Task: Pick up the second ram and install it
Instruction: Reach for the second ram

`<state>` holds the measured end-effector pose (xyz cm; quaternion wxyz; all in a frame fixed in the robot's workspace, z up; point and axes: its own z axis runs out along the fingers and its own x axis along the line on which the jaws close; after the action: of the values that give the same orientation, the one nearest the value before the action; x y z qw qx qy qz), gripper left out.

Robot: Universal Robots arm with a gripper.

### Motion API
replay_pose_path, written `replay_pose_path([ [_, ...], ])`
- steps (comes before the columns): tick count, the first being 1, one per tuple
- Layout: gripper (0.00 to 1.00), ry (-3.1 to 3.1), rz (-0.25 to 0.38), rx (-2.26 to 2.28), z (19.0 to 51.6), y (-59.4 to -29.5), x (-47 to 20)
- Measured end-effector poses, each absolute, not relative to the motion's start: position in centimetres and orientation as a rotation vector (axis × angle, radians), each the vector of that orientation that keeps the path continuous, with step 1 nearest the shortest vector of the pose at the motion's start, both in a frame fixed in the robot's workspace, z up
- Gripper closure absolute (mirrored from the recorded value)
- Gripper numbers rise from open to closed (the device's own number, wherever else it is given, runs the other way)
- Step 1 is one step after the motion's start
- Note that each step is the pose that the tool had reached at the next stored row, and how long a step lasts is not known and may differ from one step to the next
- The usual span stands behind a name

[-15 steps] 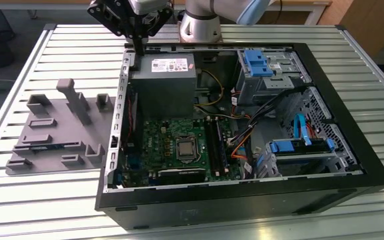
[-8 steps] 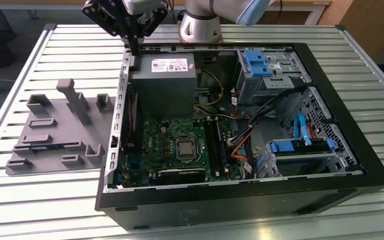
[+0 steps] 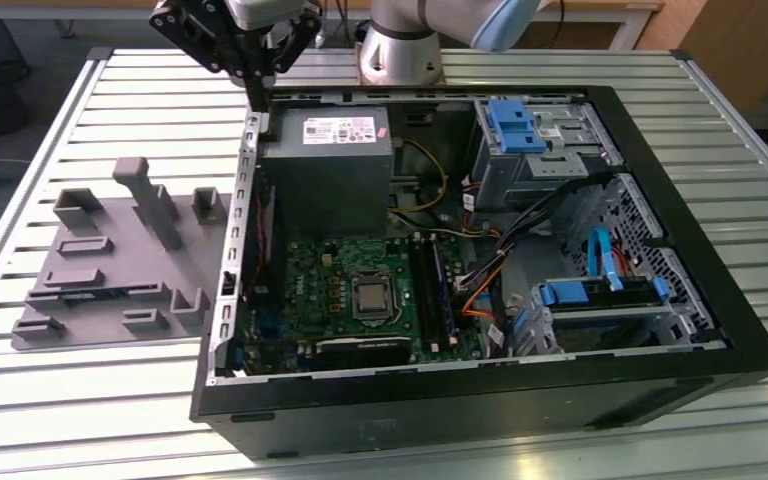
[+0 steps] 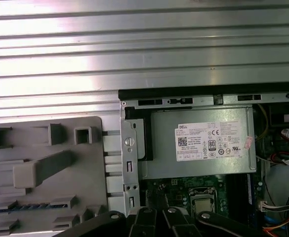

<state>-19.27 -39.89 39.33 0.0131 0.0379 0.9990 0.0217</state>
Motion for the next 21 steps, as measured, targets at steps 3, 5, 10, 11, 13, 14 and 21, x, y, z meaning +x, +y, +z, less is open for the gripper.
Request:
replay_pose_path([
  [3, 0.89, 3.112, 0.068, 0.118, 39.3, -39.9, -19.7],
  [5, 0.89, 3.113, 0.068, 0.118, 39.3, -39.9, -20.0],
  [10, 0.89, 3.113, 0.068, 0.118, 39.3, -40.0, -20.4],
  [11, 0.89, 3.113, 0.068, 0.118, 39.3, -40.1, -20.4],
  [13, 0.89, 3.113, 0.068, 0.118, 39.3, -40.4, -20.6],
  [14, 0.89, 3.112, 0.068, 0.118, 39.3, -40.5, -20.6],
  [21, 0.89, 3.113, 0.068, 0.118, 39.3, -40.8, -21.7],
])
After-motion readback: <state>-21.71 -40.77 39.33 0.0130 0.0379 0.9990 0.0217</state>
